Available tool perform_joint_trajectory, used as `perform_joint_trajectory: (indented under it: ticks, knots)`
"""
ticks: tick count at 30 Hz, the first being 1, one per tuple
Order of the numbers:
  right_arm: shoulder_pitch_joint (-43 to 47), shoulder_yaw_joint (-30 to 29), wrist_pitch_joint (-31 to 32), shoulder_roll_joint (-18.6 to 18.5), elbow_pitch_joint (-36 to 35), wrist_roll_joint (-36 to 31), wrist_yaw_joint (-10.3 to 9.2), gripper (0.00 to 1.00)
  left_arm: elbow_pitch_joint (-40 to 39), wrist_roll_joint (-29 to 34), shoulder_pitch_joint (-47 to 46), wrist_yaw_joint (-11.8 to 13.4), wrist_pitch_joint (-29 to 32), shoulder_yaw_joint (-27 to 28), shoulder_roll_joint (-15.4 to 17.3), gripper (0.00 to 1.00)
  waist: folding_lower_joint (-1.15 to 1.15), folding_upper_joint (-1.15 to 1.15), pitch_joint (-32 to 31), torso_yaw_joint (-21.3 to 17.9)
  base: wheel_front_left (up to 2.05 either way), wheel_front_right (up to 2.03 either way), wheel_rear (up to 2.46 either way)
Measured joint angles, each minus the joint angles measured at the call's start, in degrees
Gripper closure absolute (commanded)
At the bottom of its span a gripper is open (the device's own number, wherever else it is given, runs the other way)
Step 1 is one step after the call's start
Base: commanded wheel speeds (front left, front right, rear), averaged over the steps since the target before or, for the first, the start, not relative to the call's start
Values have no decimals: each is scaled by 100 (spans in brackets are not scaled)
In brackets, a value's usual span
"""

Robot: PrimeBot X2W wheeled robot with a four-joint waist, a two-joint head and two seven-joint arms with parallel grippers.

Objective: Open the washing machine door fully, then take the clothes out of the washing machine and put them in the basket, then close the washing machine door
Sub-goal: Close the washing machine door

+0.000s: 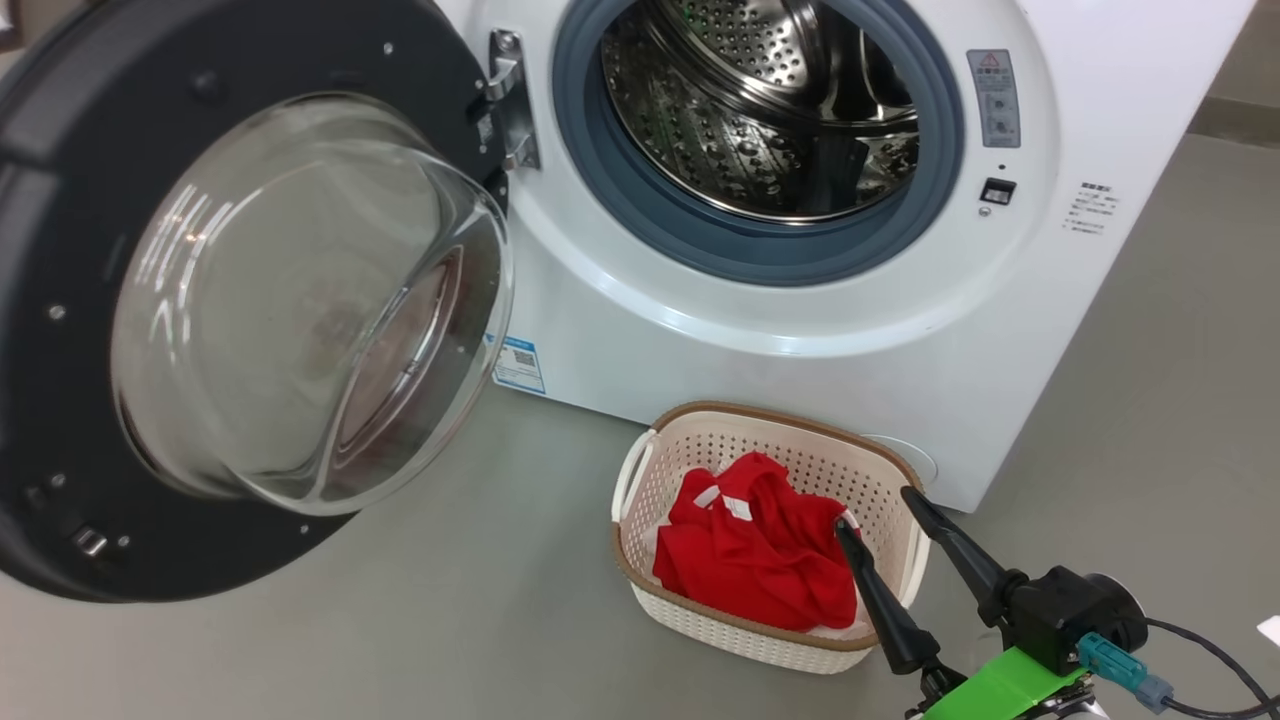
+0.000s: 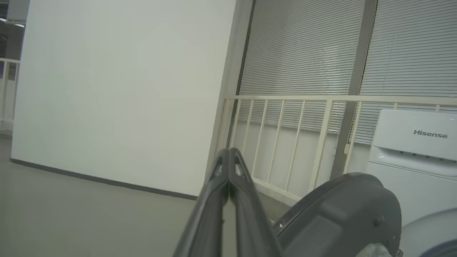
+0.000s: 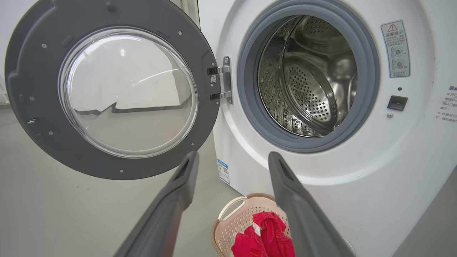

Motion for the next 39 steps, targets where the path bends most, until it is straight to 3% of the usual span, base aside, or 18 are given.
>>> perform_joint_trajectory:
  ticks: [8,14,22,39]
  knots:
    - [-82,46,0,-55,30,22,0,0,1668,-1451,-1010,-105,1172,822,79,100,0,0,90,-168,0,0,0]
    - [-129,62,0,-89,45,23,0,0,2453,-2522,-1467,-363,2541,1290,179,100,0,0,176,-231,0,0,0]
    - [-132,70,0,-92,57,23,0,0,2584,-3104,-1492,-680,3596,1479,314,100,0,0,255,-245,0,0,0]
    - [-135,112,0,-97,71,29,0,0,2067,-3497,-917,-996,4614,1403,162,100,0,0,255,-174,0,0,0]
